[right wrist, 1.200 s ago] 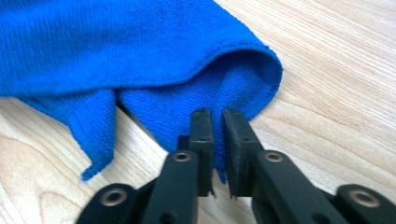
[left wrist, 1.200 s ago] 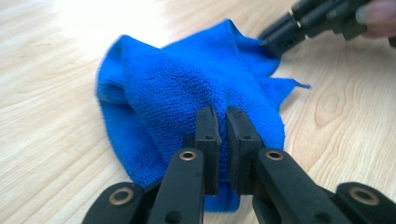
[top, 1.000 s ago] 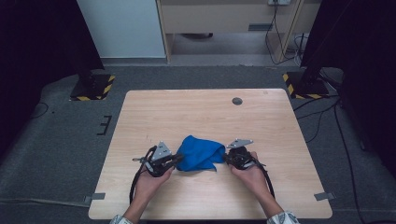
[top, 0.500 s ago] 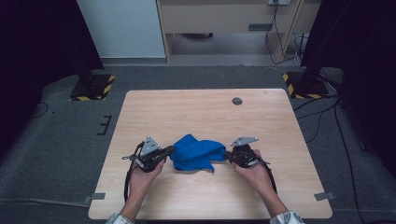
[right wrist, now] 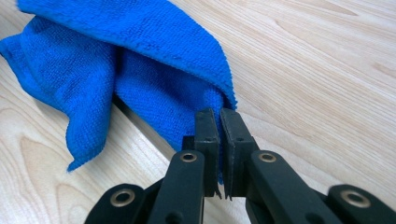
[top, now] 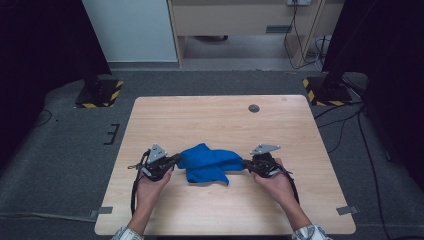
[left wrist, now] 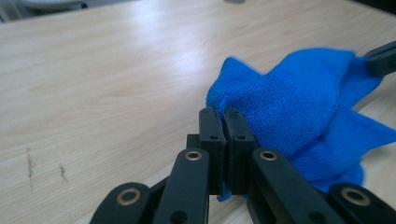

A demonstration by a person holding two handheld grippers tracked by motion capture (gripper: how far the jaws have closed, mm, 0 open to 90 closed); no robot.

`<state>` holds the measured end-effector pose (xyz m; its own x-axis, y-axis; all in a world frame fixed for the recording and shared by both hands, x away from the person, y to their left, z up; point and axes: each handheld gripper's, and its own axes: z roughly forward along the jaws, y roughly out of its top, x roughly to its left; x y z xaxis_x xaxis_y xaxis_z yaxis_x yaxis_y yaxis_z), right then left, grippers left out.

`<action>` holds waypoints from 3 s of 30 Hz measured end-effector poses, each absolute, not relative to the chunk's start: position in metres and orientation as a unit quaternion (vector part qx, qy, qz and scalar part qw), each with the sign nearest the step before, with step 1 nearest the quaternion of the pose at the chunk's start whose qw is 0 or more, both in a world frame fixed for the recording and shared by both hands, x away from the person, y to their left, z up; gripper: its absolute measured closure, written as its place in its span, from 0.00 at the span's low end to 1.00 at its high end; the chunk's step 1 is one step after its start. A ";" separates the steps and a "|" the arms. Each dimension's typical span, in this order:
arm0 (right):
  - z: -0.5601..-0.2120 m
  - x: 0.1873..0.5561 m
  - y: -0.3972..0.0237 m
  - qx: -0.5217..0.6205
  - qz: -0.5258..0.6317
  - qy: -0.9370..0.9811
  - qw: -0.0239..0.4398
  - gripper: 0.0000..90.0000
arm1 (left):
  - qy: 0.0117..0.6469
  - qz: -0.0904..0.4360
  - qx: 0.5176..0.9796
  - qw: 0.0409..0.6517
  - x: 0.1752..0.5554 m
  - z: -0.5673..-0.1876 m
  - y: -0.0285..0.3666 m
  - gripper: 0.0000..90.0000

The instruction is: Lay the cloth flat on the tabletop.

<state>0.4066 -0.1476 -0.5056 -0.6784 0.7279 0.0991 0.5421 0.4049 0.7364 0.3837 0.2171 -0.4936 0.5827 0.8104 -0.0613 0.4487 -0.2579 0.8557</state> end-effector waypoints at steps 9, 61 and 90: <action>-0.519 0.417 -0.147 0.393 0.370 0.832 0.127 0.96 | 0.425 0.199 0.788 0.398 0.394 -0.510 0.217 0.97; -0.505 0.414 -0.172 0.426 0.399 0.798 0.146 0.97 | 0.411 0.139 0.821 0.371 0.390 -0.529 0.195 0.96; -0.502 0.414 -0.177 0.428 0.405 0.794 0.146 0.97 | 0.388 0.177 0.810 0.403 0.363 -0.512 0.190 0.69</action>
